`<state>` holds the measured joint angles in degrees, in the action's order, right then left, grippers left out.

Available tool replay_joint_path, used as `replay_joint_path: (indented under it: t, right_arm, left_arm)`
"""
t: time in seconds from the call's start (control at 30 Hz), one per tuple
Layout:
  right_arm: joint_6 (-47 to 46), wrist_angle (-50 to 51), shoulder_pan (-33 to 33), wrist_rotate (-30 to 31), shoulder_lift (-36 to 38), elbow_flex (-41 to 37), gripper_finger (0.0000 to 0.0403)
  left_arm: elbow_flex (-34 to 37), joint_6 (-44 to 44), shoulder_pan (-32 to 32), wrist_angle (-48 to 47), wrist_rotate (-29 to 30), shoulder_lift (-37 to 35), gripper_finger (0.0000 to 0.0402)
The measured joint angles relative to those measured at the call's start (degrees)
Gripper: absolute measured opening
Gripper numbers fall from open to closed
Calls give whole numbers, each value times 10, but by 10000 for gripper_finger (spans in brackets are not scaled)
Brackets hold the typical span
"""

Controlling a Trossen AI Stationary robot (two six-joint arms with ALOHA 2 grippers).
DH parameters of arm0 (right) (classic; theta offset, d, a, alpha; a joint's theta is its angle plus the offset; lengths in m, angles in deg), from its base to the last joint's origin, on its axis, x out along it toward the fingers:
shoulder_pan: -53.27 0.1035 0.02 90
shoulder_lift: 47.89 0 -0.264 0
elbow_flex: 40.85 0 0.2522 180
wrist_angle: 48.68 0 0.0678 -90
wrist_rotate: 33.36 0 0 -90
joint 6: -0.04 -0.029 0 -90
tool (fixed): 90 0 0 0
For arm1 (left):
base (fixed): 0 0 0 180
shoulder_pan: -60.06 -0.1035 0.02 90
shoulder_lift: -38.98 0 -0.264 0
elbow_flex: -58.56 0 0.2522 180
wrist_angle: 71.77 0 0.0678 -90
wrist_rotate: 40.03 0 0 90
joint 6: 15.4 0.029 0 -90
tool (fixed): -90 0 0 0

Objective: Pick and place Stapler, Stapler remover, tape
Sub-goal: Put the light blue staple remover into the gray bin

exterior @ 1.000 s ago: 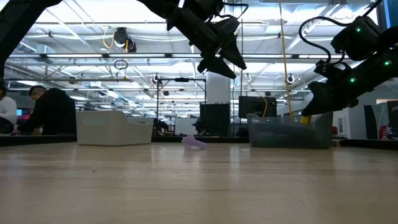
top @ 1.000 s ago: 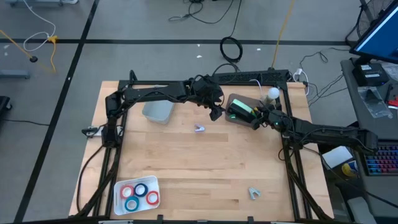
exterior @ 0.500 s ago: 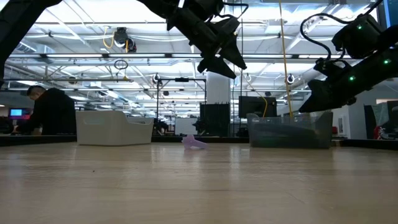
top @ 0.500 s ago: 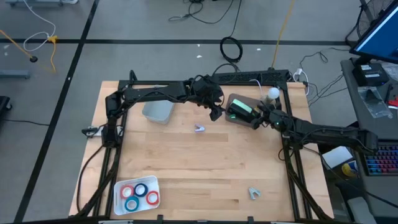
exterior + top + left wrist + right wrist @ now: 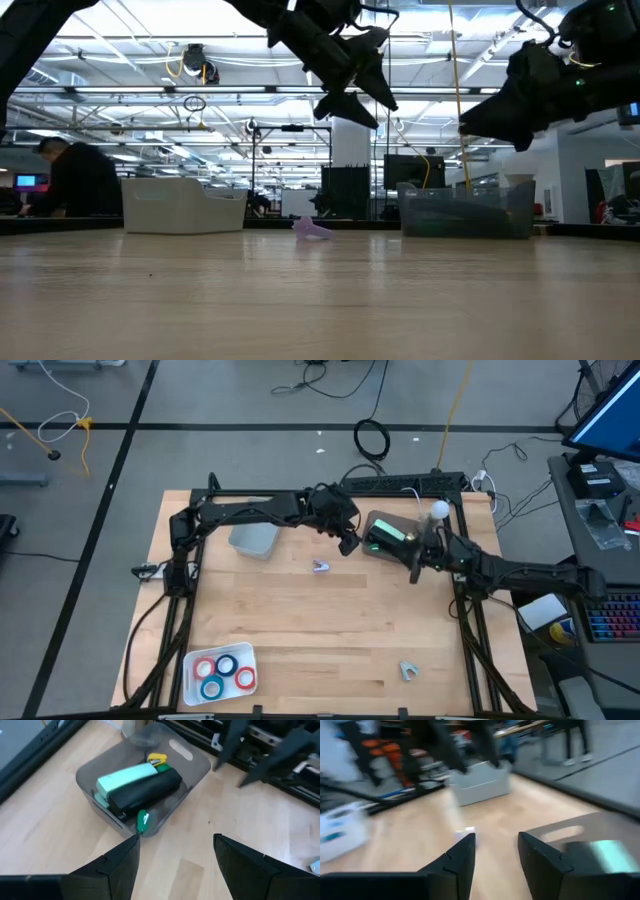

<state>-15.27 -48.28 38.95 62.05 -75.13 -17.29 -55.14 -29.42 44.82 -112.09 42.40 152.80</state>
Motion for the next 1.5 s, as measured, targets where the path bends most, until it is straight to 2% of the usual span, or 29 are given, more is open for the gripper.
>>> replay_joint_path:
  t: [0.13, 0.3, 0.5, 0.87, 1.2, 1.33, 1.5]
  right_arm:
    - [-35, -1, 34, -35, 0, 0, 134]
    - [-71, -8, 90, -64, 0, 0, 128]
    - [-97, -46, 177, -71, 0, 0, 116]
    - [-142, -57, 289, -67, -1, 0, 87]
    - [-126, -135, 344, -21, -14, 0, 76]
    - [-113, -147, 360, 4, -33, 9, 76]
    - [-80, -129, 378, 22, -76, 60, 76]
  left_arm:
    - [0, 7, 7, -18, -4, 0, 257]
    - [0, 40, 24, -26, -64, 0, 258]
    - [0, 38, 55, -24, -69, 0, 258]
    - [1, -1, 127, 41, -48, -33, 257]
    - [3, 6, 167, 43, 21, -89, 257]
    - [50, 1, 173, 64, 34, -118, 257]
    - [169, -22, 176, 145, 36, -188, 258]
